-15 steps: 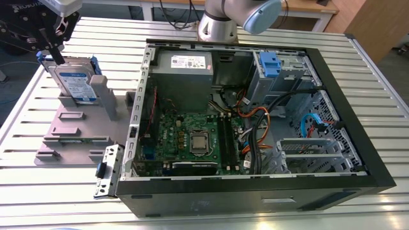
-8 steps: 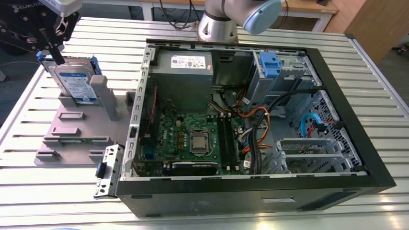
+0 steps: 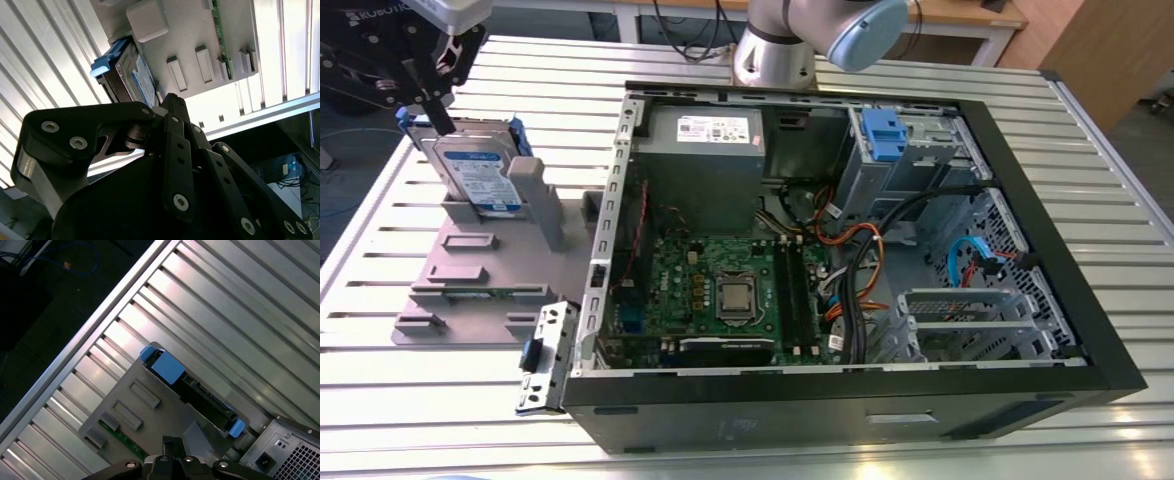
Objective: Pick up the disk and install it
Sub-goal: 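Pick up the disk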
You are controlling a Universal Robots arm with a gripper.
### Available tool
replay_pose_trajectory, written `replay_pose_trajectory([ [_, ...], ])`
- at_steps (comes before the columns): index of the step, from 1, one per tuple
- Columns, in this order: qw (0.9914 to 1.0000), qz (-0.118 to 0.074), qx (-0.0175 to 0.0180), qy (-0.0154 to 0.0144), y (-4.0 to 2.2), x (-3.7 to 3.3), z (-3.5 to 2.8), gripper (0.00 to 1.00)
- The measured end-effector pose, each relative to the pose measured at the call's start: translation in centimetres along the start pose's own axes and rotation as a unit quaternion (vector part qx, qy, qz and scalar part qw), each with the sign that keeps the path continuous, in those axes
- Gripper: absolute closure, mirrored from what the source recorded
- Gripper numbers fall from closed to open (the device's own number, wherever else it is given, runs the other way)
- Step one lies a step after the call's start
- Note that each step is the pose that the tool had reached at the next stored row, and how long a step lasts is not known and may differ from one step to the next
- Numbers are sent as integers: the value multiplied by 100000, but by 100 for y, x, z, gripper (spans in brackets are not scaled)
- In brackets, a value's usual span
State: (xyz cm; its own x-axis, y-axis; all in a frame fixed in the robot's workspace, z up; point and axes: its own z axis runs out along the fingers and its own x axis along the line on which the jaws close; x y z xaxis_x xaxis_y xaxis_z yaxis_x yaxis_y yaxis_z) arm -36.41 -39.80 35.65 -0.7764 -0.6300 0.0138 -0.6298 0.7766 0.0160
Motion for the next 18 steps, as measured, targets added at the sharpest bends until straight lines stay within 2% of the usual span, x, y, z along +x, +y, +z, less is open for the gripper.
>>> replay_pose_trajectory([
  [18,99999,-503,20,16,0,0,0,89],
])
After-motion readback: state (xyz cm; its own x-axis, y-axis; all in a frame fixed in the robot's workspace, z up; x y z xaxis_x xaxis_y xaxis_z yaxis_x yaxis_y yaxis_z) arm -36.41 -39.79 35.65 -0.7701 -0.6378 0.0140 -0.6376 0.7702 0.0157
